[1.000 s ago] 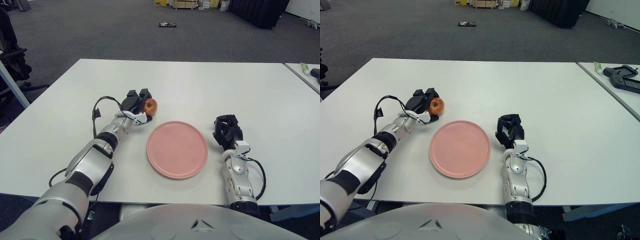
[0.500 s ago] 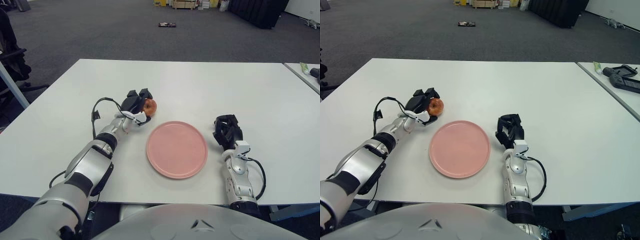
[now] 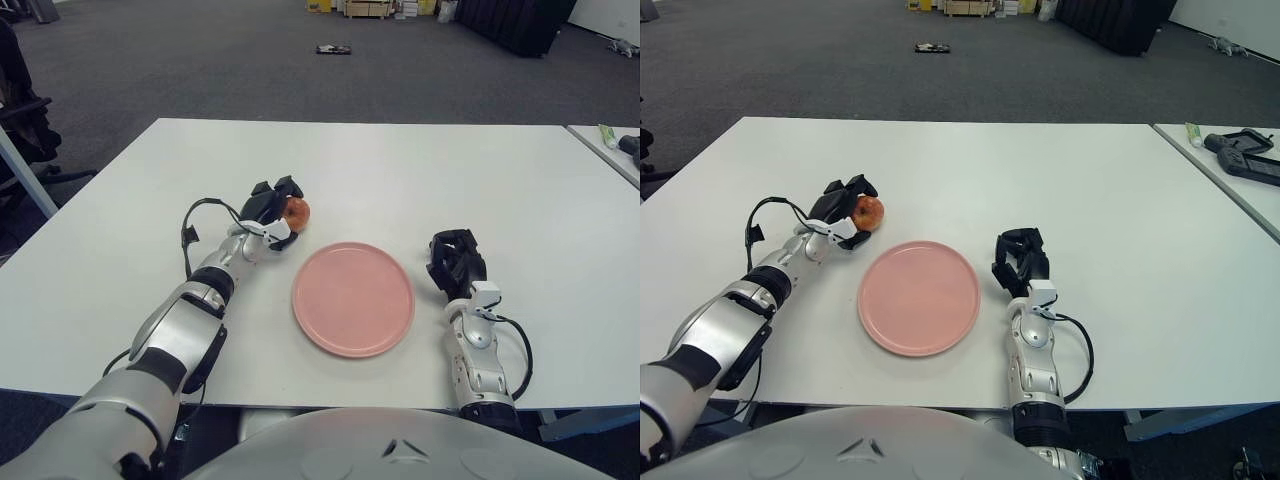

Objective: Put the apple into the plate.

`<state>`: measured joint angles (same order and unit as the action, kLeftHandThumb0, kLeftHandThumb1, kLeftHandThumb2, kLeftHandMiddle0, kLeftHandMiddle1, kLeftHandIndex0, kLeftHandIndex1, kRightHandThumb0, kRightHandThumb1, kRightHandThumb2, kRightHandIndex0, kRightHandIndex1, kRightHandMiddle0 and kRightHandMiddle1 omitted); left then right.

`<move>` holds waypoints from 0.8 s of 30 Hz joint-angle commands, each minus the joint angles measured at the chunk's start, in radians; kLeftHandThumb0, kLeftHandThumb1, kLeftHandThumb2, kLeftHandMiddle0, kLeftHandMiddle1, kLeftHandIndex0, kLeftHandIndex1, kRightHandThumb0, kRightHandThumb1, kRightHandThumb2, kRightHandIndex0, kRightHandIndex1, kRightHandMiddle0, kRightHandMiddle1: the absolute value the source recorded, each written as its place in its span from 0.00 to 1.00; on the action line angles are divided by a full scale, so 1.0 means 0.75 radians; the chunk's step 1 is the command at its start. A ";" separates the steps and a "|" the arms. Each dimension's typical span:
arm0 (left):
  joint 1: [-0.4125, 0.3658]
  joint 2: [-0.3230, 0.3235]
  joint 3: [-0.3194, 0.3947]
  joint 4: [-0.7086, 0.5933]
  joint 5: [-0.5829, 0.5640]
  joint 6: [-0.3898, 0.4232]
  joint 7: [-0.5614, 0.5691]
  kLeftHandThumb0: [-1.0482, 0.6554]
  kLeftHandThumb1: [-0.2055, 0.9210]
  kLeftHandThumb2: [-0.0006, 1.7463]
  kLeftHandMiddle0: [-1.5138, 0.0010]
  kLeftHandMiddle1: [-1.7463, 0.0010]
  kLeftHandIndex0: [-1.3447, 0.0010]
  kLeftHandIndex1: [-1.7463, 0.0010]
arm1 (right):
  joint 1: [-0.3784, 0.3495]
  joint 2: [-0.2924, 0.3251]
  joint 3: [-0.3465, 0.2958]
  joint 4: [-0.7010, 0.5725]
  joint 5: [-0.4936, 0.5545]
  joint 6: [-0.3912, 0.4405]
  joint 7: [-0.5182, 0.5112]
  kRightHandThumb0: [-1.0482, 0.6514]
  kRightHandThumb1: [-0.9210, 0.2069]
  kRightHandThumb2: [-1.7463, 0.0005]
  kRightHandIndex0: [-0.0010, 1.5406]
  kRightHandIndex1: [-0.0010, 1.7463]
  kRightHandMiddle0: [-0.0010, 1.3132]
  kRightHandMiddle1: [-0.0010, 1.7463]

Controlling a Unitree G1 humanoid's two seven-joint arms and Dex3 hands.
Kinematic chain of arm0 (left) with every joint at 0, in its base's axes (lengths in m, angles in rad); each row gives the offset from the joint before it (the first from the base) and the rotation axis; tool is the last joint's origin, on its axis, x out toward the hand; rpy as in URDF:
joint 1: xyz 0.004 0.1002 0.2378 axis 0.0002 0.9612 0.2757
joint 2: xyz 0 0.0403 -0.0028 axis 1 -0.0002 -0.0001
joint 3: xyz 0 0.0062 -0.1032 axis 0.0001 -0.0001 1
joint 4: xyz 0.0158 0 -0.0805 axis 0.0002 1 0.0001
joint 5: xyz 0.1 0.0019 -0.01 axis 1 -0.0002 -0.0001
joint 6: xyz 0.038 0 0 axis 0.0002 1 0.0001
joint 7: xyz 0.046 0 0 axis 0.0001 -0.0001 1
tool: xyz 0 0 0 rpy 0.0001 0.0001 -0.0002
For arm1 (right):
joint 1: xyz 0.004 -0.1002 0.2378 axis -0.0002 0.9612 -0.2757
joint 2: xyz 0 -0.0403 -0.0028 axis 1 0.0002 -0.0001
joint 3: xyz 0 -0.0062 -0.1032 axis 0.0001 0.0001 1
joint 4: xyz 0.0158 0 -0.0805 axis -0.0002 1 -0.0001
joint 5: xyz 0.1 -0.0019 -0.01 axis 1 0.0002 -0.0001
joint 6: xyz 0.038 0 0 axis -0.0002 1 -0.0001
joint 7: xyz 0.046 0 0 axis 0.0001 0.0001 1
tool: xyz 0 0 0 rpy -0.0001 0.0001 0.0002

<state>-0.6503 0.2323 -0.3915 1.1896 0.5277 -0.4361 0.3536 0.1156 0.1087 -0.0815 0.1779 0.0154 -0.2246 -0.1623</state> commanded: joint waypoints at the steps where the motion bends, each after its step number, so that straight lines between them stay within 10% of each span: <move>1: 0.016 0.012 0.034 -0.030 -0.032 0.007 -0.029 0.55 0.43 0.83 0.09 0.00 0.16 0.00 | -0.015 0.005 -0.008 0.017 0.008 0.005 -0.005 0.41 0.10 0.61 0.35 0.72 0.19 1.00; 24: 0.213 0.072 0.230 -0.631 -0.188 0.017 -0.187 0.57 0.40 0.84 0.10 0.00 0.15 0.00 | -0.032 -0.009 -0.010 0.037 0.003 0.015 0.005 0.41 0.10 0.61 0.34 0.71 0.19 1.00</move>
<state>-0.5119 0.2738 -0.2413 0.8221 0.4003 -0.4234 0.2197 0.1034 0.1053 -0.0870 0.1895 0.0170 -0.2244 -0.1597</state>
